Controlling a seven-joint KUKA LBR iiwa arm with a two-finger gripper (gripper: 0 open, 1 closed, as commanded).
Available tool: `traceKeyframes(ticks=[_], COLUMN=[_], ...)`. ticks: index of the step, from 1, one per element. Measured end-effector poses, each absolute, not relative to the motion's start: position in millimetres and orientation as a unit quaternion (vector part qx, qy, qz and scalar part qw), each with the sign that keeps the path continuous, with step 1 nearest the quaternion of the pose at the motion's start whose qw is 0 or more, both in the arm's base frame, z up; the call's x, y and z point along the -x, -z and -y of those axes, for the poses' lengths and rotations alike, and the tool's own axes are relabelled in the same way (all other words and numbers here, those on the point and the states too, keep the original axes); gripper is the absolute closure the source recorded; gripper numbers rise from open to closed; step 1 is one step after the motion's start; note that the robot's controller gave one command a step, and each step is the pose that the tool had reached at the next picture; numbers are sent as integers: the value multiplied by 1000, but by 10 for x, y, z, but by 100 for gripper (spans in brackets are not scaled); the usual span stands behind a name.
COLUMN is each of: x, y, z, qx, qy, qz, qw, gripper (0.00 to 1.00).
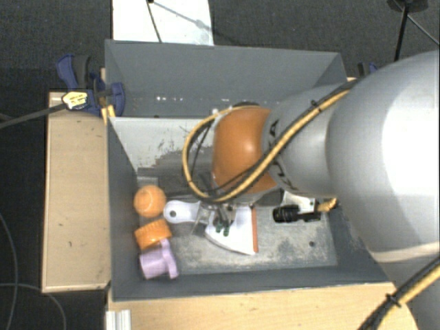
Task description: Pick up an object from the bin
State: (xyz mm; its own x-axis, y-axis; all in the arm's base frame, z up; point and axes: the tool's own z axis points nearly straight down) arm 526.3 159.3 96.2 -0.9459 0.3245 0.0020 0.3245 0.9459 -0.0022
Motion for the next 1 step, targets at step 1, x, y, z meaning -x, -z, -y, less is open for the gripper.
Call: traceKeyframes(ticks=[1], x=[-5049], y=[-2511], z=[-1634], qx=[148], qy=[1], qz=[989], qw=[-1], gripper=[100])
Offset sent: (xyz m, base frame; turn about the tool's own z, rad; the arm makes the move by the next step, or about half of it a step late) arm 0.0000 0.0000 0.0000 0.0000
